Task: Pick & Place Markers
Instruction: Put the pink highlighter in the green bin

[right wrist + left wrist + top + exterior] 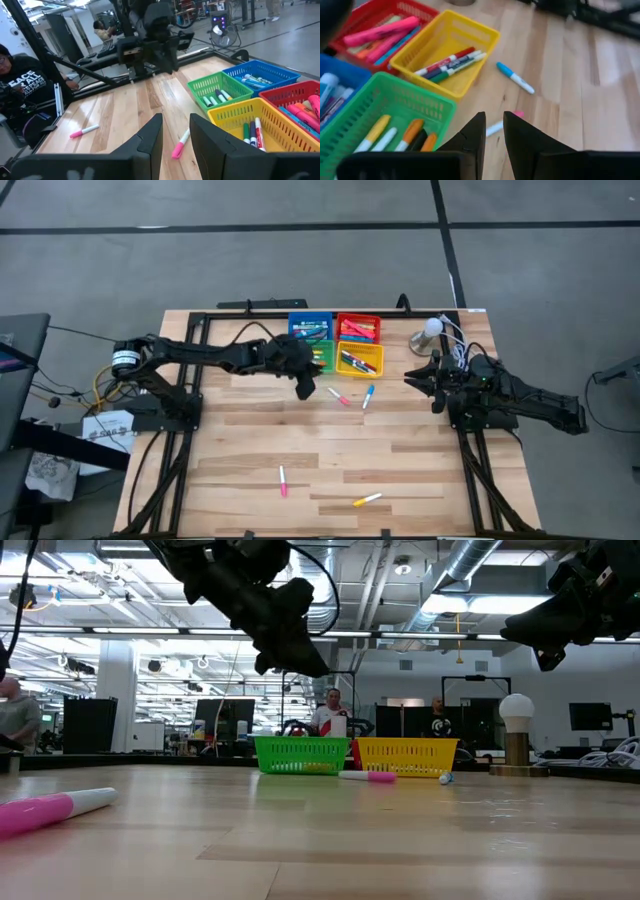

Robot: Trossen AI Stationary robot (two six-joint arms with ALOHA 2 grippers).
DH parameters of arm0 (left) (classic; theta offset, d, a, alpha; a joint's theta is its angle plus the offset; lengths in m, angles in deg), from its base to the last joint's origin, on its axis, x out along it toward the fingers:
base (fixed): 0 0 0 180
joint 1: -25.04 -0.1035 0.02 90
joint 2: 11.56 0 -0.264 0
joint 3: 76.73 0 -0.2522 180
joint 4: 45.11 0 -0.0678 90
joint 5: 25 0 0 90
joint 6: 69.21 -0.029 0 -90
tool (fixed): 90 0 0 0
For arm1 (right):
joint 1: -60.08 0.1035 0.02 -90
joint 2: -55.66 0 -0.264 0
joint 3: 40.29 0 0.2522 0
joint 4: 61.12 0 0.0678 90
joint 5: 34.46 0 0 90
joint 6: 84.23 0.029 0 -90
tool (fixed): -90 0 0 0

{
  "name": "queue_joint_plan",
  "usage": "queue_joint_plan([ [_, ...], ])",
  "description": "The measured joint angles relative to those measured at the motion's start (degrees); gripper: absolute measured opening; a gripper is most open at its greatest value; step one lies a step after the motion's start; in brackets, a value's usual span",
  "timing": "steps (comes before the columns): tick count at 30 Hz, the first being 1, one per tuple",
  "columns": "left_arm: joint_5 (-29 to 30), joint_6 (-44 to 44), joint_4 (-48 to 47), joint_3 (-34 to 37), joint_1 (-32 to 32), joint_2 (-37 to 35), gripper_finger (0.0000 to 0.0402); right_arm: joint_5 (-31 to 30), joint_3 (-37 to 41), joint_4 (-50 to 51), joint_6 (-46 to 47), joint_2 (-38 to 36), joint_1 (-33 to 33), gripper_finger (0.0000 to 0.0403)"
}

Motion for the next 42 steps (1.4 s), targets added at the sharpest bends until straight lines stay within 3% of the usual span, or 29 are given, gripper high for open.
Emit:
queue_joint_plan([
  [10,-0.01,-18.79,0.22,0.00,1.25,0.00,0.0079,-0.11,0.00,0.00,-0.01,0.00,-0.07,0.0087],
  [19,-2.46,-20.16,7.45,-0.20,2.26,1.77,0.0150,-0.09,0.00,0.00,0.09,0.00,-0.07,0.0087],
  [25,-4.35,-18.73,6.50,-6.32,5.20,8.28,0.0178,-0.02,0.02,0.03,1.06,0.00,-0.07,0.0087],
  [34,-4.73,-23.19,-13.46,-21.04,6.07,19.86,0.0165,-0.02,0.02,0.03,1.68,0.00,-0.07,0.0087],
  [42,-4.69,-23.48,-15.53,-22.56,3.70,26.27,0.0158,-0.02,0.02,0.03,1.65,0.00,-0.07,0.0087],
])
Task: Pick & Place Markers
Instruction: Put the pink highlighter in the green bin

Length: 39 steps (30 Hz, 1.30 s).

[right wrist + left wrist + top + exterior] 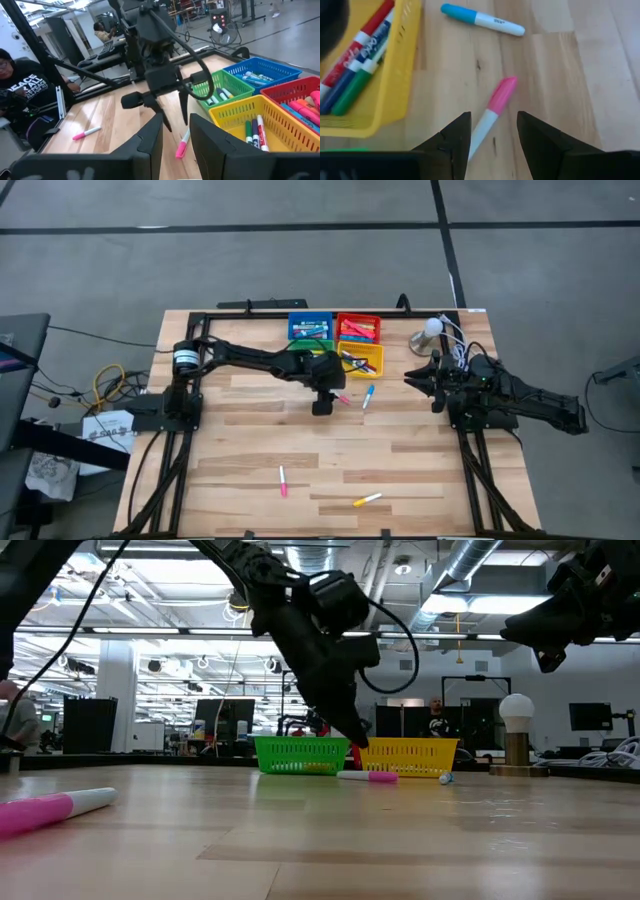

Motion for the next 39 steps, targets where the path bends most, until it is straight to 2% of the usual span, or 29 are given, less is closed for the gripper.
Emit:
queue_joint_plan([
  [10,-0.07,-2.99,1.23,0.00,0.63,0.38,0.0158,-0.01,0.00,-0.01,0.00,0.00,0.00,0.0087],
  [23,-2.47,-3.96,2.51,-2.20,0.63,5.59,0.0158,-0.01,0.00,0.00,0.00,0.04,0.00,0.0087],
  [39,-2.67,-6.39,2.67,-2.48,-0.03,8.09,0.0158,0.02,0.00,-0.02,0.35,0.04,0.02,0.0087],
])
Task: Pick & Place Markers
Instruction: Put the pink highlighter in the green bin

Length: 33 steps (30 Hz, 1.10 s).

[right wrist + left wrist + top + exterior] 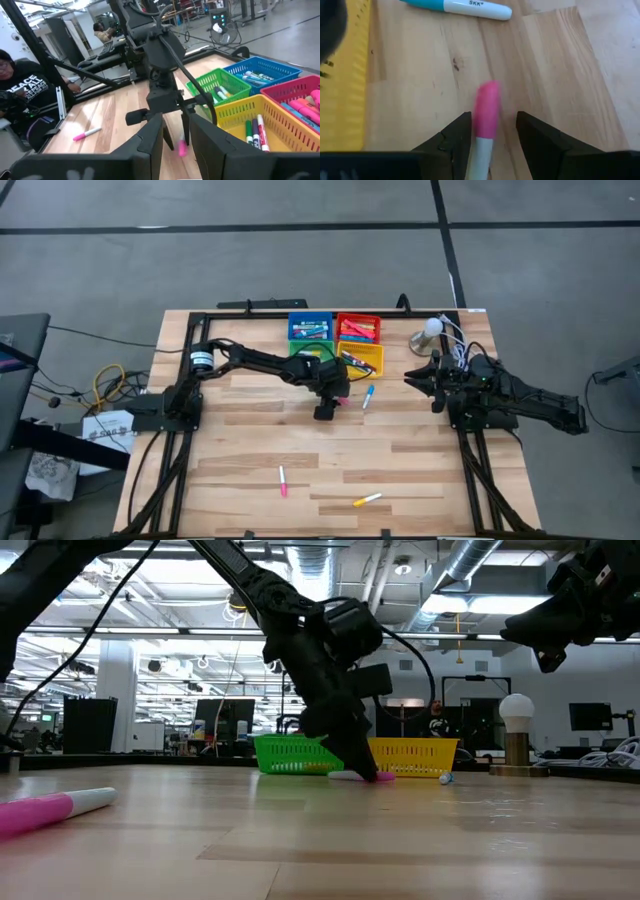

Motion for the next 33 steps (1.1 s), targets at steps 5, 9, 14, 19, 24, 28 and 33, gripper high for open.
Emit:
queue_joint_plan([
  [5,-0.35,0.03,-0.03,0.01,-0.14,0.16,0.0156,0.00,0.00,0.02,-0.03,0.00,0.07,0.0087],
  [9,-0.42,0.48,-0.47,0.09,0.18,-0.15,0.0138,-0.02,0.00,0.02,-0.30,0.00,0.07,0.0087],
  [14,0.52,0.45,-0.77,0.11,1.17,-0.15,0.0095,0.00,0.00,0.00,-0.30,0.00,0.04,0.0087],
  [19,2.02,0.52,-0.90,0.16,2.07,-0.15,0.0055,-0.02,0.00,0.02,-0.31,0.00,0.05,0.0087],
  [24,2.64,0.62,-0.91,0.30,2.72,-1.12,0.0052,0.00,0.00,0.00,-0.32,0.00,0.05,0.0087],
  [28,3.98,0.62,-2.82,0.60,3.00,-3.51,0.0060,0.00,0.00,0.00,-0.32,0.00,0.06,0.0087],
  [33,4.35,4.02,-5.42,0.47,2.89,-8.84,0.0057,0.00,0.00,0.00,-0.35,0.00,0.04,0.0087],
])
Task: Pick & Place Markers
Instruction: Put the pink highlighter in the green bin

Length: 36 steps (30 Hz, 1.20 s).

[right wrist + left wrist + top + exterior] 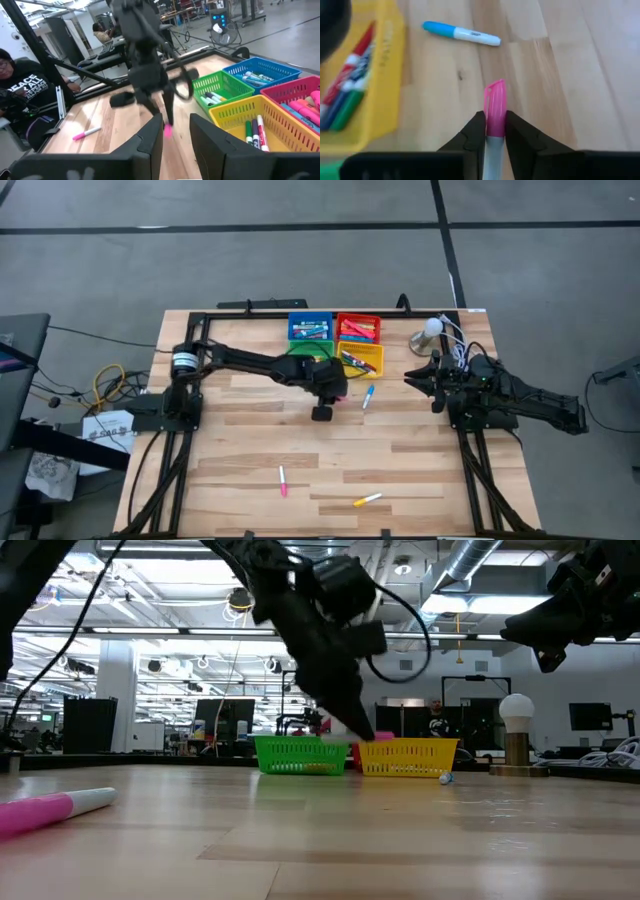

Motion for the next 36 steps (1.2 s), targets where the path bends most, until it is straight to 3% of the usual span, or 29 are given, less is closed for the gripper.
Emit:
queue_joint_plan([
  [3,0.94,1.19,-1.95,0.01,0.04,-4.45,0.0058,0.01,0.00,0.00,-0.06,0.00,0.00,0.0087],
  [9,10.18,-0.88,-9.39,-0.08,-1.26,-14.45,0.0060,0.00,0.00,0.00,-0.09,0.00,0.00,0.0087],
  [18,11.95,-0.63,-14.09,-0.16,-6.72,-22.27,0.0060,0.00,0.00,-0.02,-0.02,0.00,0.00,0.0087],
  [26,11.81,-2.69,-14.45,1.74,-8.71,-19.89,0.0061,0.01,0.00,-0.02,-0.02,0.00,0.02,0.0087],
  [36,10.26,-3.61,-7.52,4.21,-16.45,-5.92,0.0061,-0.01,0.00,-0.02,0.33,0.00,0.01,0.0087],
])
